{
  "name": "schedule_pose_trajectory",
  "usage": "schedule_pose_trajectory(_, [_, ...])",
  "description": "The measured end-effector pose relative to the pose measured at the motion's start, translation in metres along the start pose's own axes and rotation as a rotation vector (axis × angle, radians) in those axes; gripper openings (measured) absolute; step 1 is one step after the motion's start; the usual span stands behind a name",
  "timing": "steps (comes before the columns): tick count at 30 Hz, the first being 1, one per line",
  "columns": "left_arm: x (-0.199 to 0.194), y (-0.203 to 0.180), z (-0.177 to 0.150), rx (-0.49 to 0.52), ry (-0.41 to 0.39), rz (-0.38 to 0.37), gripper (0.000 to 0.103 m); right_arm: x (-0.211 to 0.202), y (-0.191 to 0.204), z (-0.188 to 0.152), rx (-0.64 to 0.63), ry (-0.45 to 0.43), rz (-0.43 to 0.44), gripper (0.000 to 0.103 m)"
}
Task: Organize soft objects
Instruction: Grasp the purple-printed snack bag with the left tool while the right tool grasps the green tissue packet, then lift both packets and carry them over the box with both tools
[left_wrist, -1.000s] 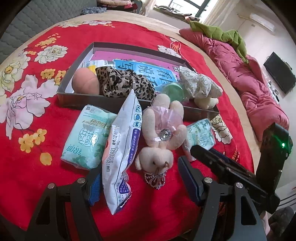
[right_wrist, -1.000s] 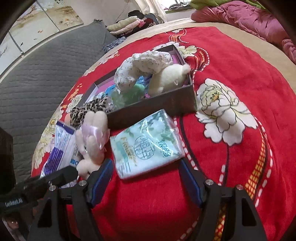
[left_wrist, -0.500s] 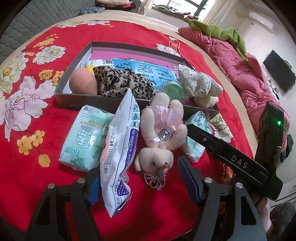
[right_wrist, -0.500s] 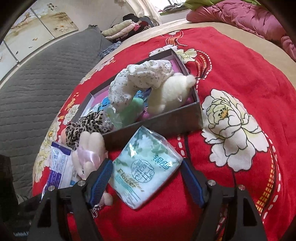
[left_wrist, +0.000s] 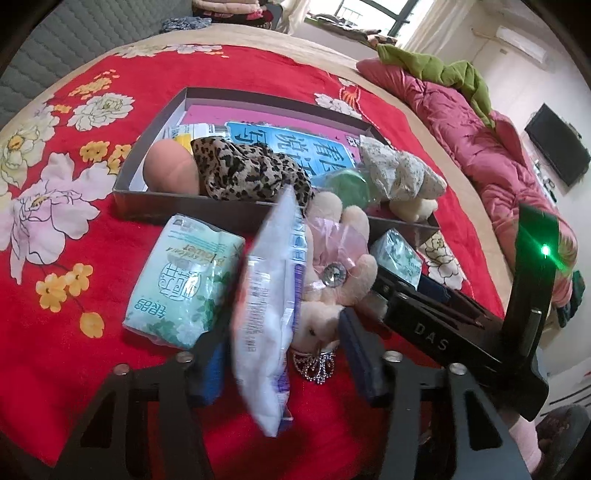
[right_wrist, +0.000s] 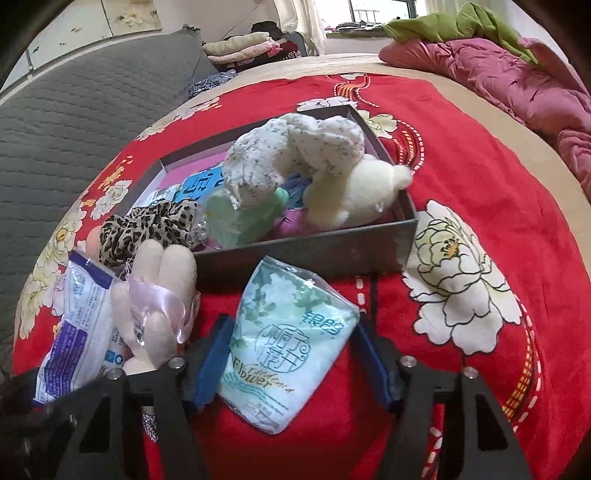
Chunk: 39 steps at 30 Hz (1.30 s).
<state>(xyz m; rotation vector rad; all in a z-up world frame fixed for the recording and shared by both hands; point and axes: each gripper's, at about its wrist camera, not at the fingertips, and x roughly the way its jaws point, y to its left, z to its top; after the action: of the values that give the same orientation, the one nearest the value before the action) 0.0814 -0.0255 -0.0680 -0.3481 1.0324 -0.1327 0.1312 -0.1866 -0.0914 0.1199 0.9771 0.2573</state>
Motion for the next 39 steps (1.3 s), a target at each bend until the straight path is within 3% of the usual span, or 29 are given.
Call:
schedule_pose_trajectory(7, [-0.002, 0.004, 0.001, -0.005, -0.019, -0.02, 0.024, -0.007, -0.009, -0.002, 0.001, -0.002, 0.02, 0.056])
schedule_pose_trajectory(10, [-0.004, 0.005, 0.001, -0.002, -0.03, -0.018, 0.019, -0.011, -0.011, -0.002, -0.001, -0.003, 0.023, 0.055])
schedule_pose_trajectory(19, [-0.028, 0.0, 0.008, 0.014, -0.109, -0.033, 0.018, -0.031, -0.015, -0.002, -0.023, -0.055, 0.024, 0.053])
schedule_pose_trajectory(39, [-0.069, 0.002, 0.024, 0.022, -0.234, -0.005, 0.018, -0.093, 0.029, 0.011, -0.189, -0.274, 0.081, 0.051])
